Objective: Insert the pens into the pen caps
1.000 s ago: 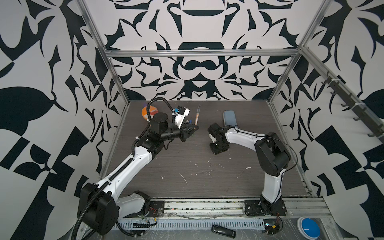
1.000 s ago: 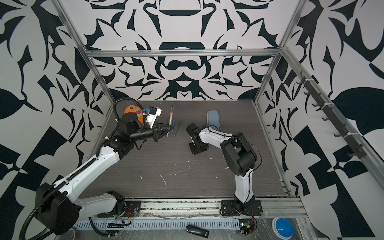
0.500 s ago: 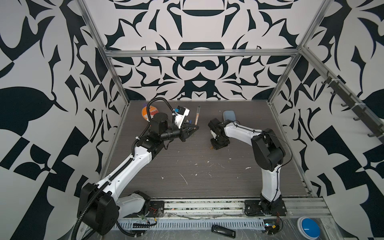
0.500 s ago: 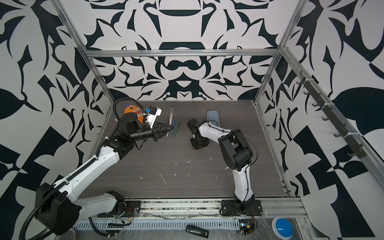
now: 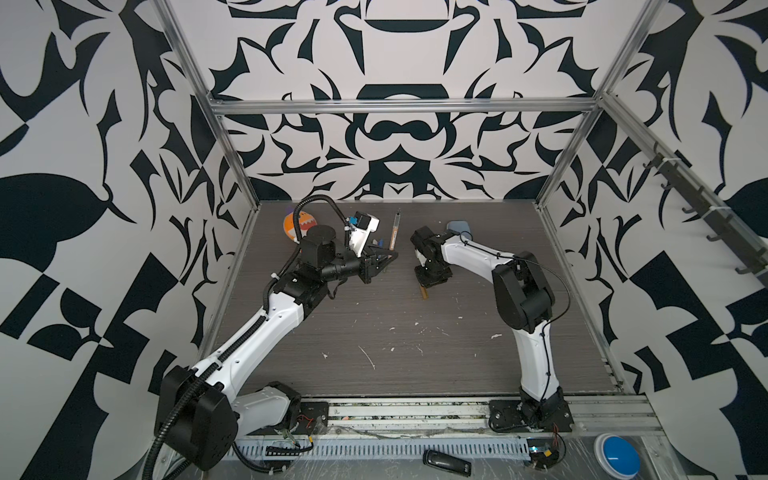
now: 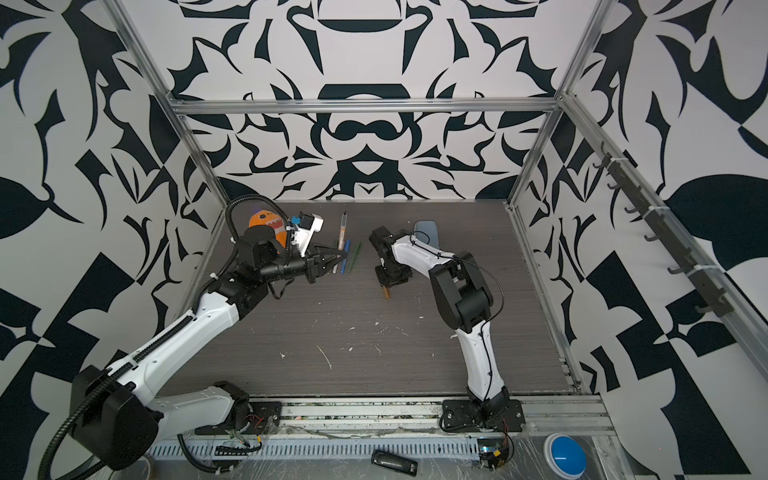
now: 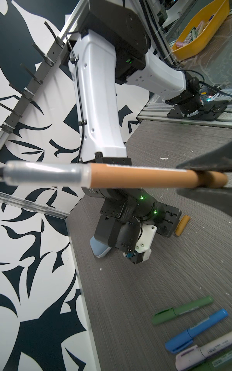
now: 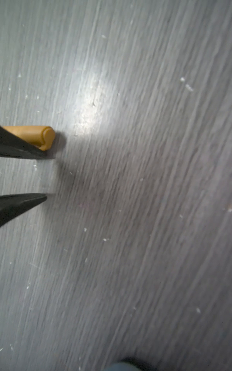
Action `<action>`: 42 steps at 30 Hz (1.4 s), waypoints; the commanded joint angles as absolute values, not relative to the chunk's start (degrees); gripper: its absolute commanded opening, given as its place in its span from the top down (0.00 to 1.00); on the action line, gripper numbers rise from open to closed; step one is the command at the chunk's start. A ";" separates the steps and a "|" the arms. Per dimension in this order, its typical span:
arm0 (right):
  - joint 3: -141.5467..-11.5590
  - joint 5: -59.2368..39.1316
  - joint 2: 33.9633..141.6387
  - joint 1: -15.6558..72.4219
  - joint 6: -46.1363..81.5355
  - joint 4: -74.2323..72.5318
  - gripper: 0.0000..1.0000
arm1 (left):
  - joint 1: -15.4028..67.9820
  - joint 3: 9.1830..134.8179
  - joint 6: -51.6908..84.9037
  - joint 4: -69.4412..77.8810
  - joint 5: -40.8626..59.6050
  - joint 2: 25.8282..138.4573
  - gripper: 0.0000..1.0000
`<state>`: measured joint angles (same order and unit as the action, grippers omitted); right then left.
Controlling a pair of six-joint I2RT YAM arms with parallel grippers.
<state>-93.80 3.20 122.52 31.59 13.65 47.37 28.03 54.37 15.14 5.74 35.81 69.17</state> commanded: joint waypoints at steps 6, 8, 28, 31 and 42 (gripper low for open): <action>-91.48 3.94 112.16 33.42 20.10 46.39 0.85 | 28.12 54.89 14.59 6.06 34.25 67.23 0.99; -91.52 3.78 113.24 34.49 20.32 46.60 0.86 | 28.11 54.82 14.50 5.98 33.77 66.89 0.99; -95.58 15.14 121.46 39.29 19.95 51.04 0.79 | 28.12 54.61 14.41 6.19 33.66 65.93 0.99; -95.25 13.82 121.72 39.31 19.43 50.51 0.79 | 28.10 54.67 14.33 6.24 33.76 66.02 0.99; -94.59 13.74 122.86 39.20 18.90 49.74 0.79 | 28.13 54.62 14.32 6.24 33.88 66.32 0.98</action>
